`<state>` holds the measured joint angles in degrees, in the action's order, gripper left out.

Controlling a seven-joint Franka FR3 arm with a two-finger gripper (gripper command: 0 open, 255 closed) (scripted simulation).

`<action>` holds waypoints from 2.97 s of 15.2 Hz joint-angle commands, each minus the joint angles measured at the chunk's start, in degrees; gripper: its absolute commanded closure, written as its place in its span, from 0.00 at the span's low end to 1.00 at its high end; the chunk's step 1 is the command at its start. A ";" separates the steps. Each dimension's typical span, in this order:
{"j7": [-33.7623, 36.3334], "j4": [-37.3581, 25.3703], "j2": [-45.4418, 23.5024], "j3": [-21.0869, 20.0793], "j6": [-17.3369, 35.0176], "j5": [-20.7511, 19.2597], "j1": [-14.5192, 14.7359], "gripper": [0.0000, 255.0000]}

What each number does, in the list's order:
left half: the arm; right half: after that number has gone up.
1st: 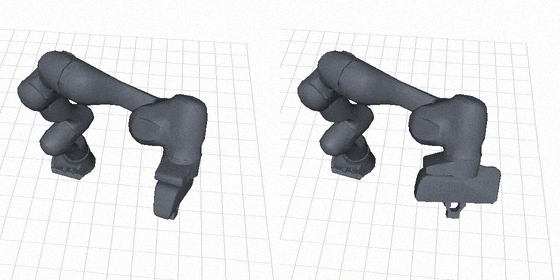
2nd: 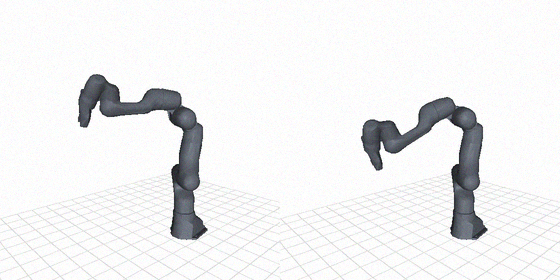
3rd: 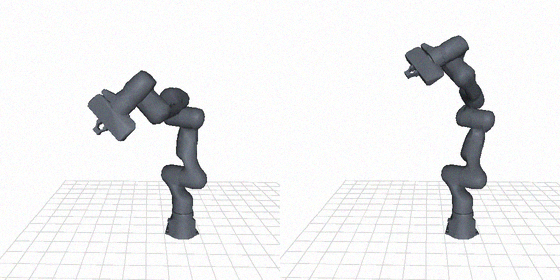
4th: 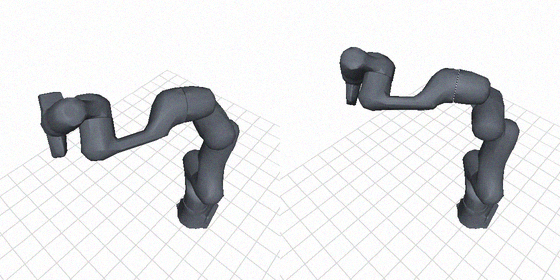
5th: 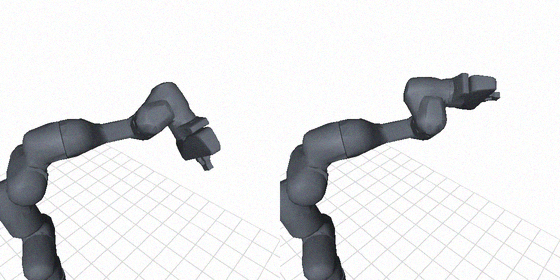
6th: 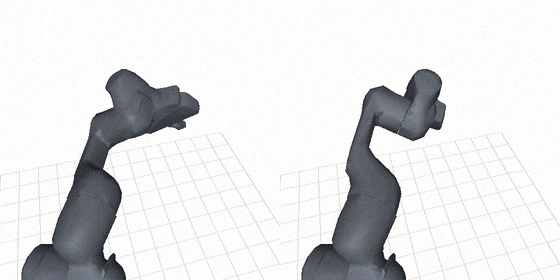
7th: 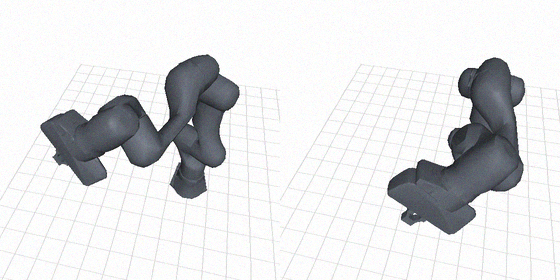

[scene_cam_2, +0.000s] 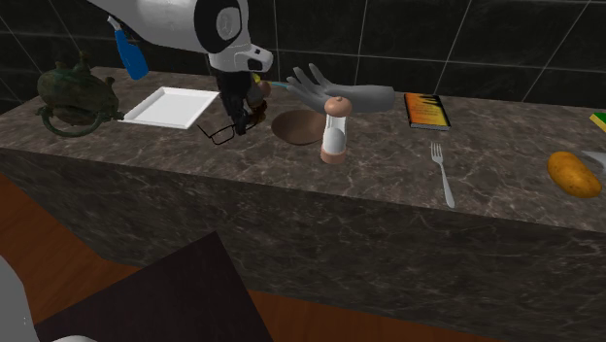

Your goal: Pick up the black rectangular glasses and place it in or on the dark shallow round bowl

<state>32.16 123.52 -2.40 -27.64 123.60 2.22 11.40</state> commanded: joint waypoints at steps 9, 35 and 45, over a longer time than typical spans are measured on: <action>-2.57 -13.32 -8.86 2.64 -5.48 -4.43 -1.95 1.00; -6.77 -38.78 -32.81 7.70 -8.31 -12.05 -1.60 1.00; -6.77 -38.79 -32.81 7.70 -8.32 -12.05 -1.60 0.00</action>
<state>25.40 84.73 -35.21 -19.94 115.28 -9.83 9.80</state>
